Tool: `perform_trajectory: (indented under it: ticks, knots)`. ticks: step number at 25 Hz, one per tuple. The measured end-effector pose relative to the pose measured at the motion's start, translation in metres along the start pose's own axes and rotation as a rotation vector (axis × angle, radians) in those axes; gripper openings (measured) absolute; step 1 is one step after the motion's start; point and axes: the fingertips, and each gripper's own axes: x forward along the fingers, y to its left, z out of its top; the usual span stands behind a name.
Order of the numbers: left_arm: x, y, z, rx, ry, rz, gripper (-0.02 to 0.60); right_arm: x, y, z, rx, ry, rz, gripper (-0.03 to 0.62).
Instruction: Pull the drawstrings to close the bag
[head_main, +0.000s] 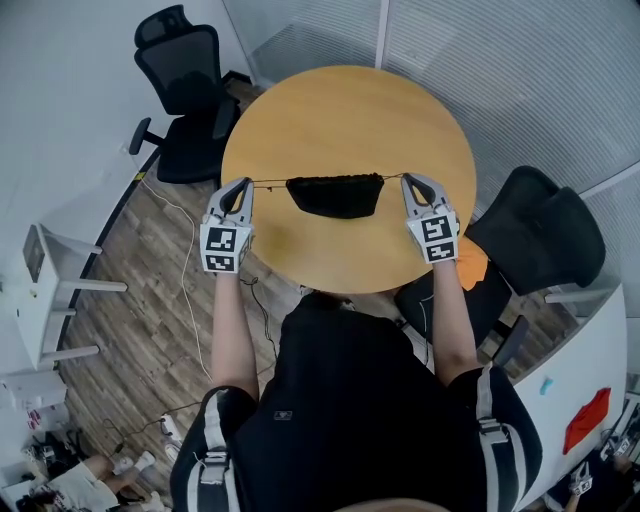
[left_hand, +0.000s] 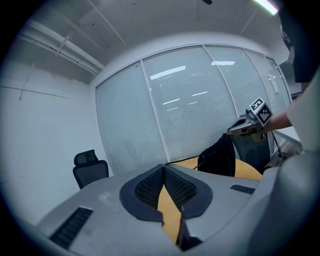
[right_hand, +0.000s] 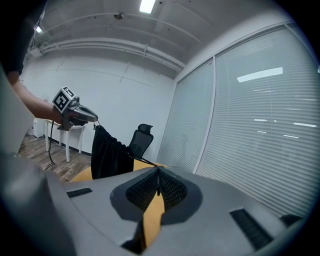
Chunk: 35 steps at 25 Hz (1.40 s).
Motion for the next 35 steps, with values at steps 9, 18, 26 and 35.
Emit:
perform_trajectory:
  ticks: [9, 18, 26, 35]
  knots:
    - [-0.001, 0.014, -0.01, -0.032, 0.027, 0.058, 0.018, 0.005, -0.009, -0.004, -0.007, 0.002, 0.007, 0.058]
    - [0.0, 0.025, -0.018, -0.062, 0.04, 0.071, 0.018, 0.012, -0.014, -0.005, -0.002, 0.012, 0.004, 0.058]
    - [0.0, 0.039, -0.022, -0.06, 0.046, 0.098, 0.018, 0.016, -0.018, -0.008, -0.018, 0.03, -0.002, 0.058]
    - [-0.003, 0.051, -0.031, -0.074, 0.058, 0.115, 0.018, 0.018, -0.019, -0.01, -0.039, 0.046, -0.019, 0.058]
